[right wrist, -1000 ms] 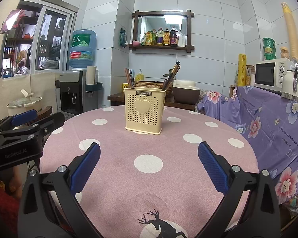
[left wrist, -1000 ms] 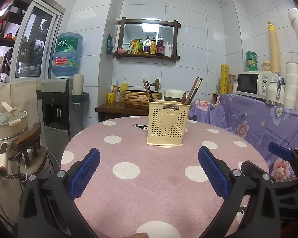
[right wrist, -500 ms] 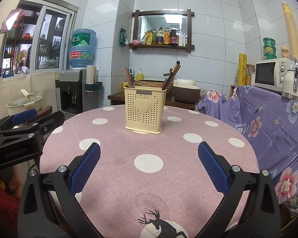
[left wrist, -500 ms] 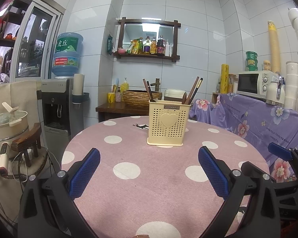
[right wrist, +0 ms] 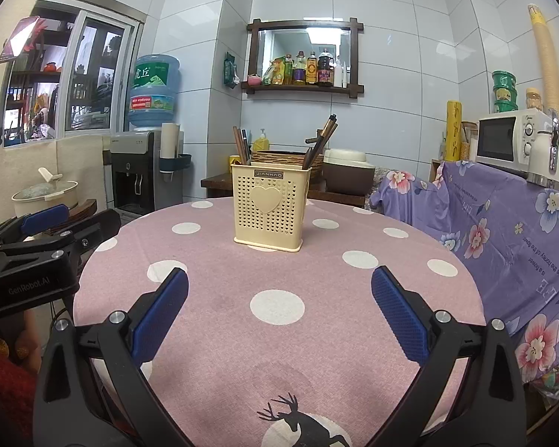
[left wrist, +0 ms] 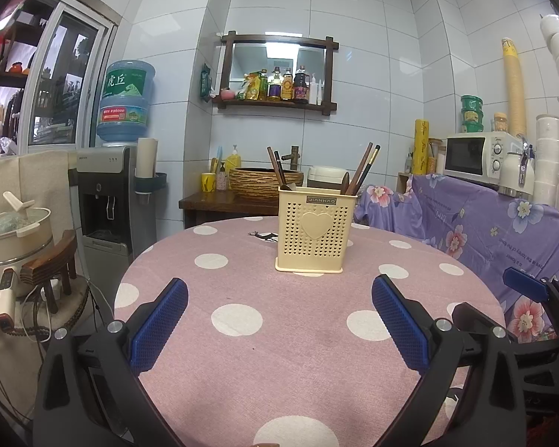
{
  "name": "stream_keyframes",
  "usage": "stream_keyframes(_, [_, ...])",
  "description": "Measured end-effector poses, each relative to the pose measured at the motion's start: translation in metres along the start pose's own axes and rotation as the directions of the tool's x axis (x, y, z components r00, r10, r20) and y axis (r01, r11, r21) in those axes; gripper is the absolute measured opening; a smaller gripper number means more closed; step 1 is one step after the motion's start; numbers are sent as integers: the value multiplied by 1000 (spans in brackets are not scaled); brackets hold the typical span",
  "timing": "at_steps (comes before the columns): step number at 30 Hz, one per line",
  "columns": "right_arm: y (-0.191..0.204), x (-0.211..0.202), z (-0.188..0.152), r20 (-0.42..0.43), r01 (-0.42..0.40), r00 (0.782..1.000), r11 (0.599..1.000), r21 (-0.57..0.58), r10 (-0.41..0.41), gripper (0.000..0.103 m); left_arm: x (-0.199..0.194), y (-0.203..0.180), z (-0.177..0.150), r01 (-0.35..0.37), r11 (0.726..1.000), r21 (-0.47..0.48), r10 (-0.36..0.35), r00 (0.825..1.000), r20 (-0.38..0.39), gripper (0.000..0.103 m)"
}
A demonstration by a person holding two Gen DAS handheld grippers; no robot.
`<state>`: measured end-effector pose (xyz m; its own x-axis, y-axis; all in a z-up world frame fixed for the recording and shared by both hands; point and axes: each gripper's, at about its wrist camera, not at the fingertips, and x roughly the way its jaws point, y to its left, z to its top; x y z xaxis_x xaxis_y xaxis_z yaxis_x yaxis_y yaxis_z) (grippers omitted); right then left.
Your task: Organize utensils
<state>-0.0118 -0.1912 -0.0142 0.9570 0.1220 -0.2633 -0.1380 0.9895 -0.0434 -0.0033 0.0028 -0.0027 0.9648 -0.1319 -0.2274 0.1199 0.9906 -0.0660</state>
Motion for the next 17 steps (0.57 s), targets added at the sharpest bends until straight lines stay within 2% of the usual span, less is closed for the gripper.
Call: stream_keyframes(17, [-1,2,-2,-6,1,1000,1000,3,-1,97,2,-1,1,-10,1000,0,10,1000,-12,98])
